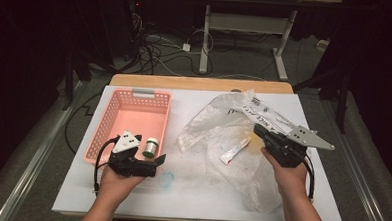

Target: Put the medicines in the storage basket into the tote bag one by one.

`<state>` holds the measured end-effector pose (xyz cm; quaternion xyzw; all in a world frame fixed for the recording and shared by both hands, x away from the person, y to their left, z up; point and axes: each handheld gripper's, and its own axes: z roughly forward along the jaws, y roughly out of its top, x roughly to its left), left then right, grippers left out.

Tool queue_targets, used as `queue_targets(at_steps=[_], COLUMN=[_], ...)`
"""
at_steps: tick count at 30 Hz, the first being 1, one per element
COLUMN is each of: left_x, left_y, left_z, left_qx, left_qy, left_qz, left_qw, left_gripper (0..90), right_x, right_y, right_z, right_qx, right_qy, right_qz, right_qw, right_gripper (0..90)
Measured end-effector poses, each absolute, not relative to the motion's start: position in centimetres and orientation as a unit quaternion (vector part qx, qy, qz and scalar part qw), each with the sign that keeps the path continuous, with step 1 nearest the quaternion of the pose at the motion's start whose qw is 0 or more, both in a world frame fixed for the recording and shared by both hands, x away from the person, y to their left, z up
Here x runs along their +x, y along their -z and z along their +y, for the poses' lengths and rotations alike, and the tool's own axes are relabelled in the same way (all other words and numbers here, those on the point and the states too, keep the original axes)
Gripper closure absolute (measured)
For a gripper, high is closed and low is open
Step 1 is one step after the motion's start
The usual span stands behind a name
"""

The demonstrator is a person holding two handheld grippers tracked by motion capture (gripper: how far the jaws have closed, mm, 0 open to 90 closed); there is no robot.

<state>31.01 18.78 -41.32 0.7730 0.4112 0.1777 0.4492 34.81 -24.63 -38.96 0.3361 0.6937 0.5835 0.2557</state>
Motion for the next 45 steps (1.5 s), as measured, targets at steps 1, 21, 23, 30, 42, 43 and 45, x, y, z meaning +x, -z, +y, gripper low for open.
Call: queue_targets(at_steps=[1,21,23,30,42,43,45], left_x=[31.1,31.8,31.9,32.0,33.1,33.2,33.7], left_y=[41.3,41.6,41.7,42.0,40.7,40.5,40.1], left_z=[19.1,22.8,22.6,22.0,20.7,20.6,20.6], left_qx=[0.771,0.744,0.747,0.751,0.755,0.753,0.75], left_qy=[-0.178,-0.193,-0.19,-0.185,-0.18,-0.18,-0.176], left_qz=[0.415,0.464,0.462,0.456,0.455,0.456,0.457], left_qw=[0.449,0.442,0.439,0.44,0.436,0.439,0.445], left_gripper=[0.0,0.0,0.0,0.0,0.0,0.0,0.0], right_x=[34.8,34.9,34.9,35.0,35.0,35.0,35.0], right_y=[39.0,39.2,39.2,39.3,39.1,39.1,39.1], right_z=[-24.6,-24.6,-24.6,-24.8,-25.0,-25.0,-25.0], right_qx=[0.336,0.337,0.339,0.341,0.343,0.341,0.34], right_qy=[-0.584,-0.583,-0.583,-0.582,-0.585,-0.585,-0.584], right_qz=[0.694,0.695,0.694,0.694,0.689,0.69,0.691], right_qw=[0.255,0.254,0.251,0.253,0.256,0.256,0.256], right_gripper=[90.0,90.0,90.0,90.0,90.0,90.0,90.0])
